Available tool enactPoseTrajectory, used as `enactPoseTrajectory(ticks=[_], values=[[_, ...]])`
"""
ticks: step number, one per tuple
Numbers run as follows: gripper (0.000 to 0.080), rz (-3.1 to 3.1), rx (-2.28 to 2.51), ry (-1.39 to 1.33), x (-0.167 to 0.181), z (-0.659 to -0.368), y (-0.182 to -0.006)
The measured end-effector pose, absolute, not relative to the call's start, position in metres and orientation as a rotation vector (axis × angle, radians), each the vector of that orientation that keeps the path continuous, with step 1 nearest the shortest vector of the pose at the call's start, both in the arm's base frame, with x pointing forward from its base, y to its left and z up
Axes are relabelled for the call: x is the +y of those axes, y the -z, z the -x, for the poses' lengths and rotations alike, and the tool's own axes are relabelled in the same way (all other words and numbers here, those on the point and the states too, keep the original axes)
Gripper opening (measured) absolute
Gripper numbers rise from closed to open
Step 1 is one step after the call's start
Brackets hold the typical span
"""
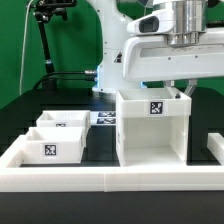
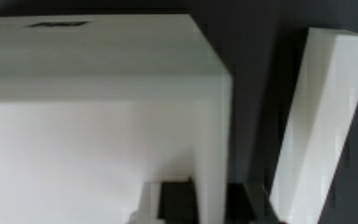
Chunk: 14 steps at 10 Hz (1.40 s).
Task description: Assemble drawer
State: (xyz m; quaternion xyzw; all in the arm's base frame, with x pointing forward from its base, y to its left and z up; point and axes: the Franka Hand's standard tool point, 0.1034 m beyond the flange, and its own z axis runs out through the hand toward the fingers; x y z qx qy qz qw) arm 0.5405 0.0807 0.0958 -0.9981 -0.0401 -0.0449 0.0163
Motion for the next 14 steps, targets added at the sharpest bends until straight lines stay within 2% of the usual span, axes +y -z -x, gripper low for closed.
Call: enactPoseTrajectory(ticks=[2, 6, 9, 14], values=[[0.0037, 3.103, -0.107, 0.14, 0.082, -0.541, -0.096], [0.0038, 3.083, -0.017, 0.185, 0.092, -0.583, -0.097], [0.0038, 3.075, 0.049, 0.189, 0.094, -0.584, -0.098], [0.0038, 2.972, 0.532, 0.201, 0.09, -0.592, -0.104]])
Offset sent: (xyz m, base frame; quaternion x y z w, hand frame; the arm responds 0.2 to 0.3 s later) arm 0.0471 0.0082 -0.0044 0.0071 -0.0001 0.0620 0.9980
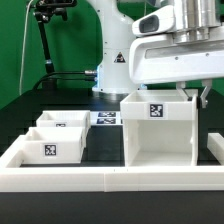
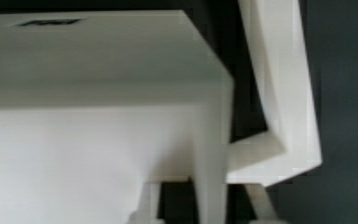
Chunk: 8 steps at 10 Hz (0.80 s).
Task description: Assemble drawer
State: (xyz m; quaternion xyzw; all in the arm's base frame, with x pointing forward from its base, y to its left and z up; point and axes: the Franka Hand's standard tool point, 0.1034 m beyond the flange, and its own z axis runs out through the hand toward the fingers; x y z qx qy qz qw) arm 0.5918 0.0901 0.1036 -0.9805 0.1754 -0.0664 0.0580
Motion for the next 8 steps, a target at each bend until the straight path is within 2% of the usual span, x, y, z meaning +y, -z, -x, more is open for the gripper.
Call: enactPoseTrajectory(ticks=[2, 8], values=[[0.0038, 2.918, 0.73, 0.209, 0.0824, -0.5966, -0.104], [0.0038, 2.691, 1.215, 0.166, 0.09, -0.5992, -0.1092]])
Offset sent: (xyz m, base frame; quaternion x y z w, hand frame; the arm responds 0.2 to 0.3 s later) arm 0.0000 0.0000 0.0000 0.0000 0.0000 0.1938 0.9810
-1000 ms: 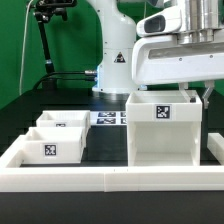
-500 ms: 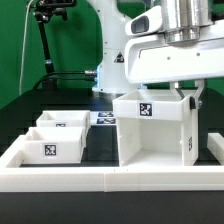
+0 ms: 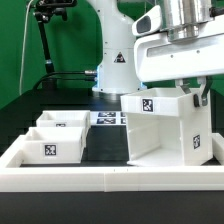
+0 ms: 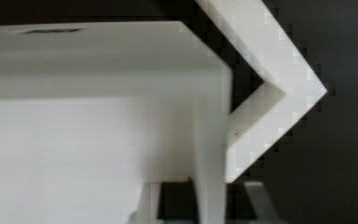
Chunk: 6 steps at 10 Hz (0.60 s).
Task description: Assemble drawer
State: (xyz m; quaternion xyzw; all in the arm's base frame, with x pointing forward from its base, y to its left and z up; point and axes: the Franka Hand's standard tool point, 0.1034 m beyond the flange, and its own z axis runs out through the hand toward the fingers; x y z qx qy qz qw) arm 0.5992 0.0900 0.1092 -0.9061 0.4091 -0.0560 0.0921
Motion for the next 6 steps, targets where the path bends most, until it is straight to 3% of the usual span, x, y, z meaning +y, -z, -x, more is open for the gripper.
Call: enactPoseTrajectory(ticks=[3, 6], values=[[0.0038, 2.416, 1.654, 0.086, 0.0787, -0.6038, -0.1088], [0.0038, 2.293, 1.79, 0.059, 0.0846, -0.6068, -0.1096]])
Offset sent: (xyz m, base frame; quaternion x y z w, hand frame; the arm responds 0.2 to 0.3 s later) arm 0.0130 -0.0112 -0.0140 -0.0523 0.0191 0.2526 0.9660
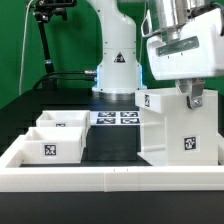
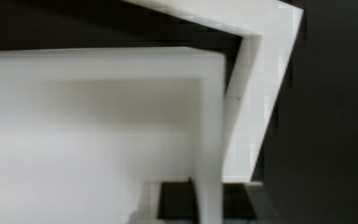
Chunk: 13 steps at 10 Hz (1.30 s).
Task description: Assemble drawer
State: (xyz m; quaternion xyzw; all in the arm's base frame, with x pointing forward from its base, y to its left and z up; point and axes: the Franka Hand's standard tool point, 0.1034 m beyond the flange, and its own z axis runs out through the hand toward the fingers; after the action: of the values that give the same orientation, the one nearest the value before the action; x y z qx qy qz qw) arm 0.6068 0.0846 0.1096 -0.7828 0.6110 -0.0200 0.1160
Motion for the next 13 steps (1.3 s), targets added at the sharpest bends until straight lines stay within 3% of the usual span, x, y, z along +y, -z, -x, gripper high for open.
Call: enactPoseTrajectory(ticks=[13], values=[[0.0038, 2.199, 1.865, 0.009, 0.094, -0.624, -0.109]])
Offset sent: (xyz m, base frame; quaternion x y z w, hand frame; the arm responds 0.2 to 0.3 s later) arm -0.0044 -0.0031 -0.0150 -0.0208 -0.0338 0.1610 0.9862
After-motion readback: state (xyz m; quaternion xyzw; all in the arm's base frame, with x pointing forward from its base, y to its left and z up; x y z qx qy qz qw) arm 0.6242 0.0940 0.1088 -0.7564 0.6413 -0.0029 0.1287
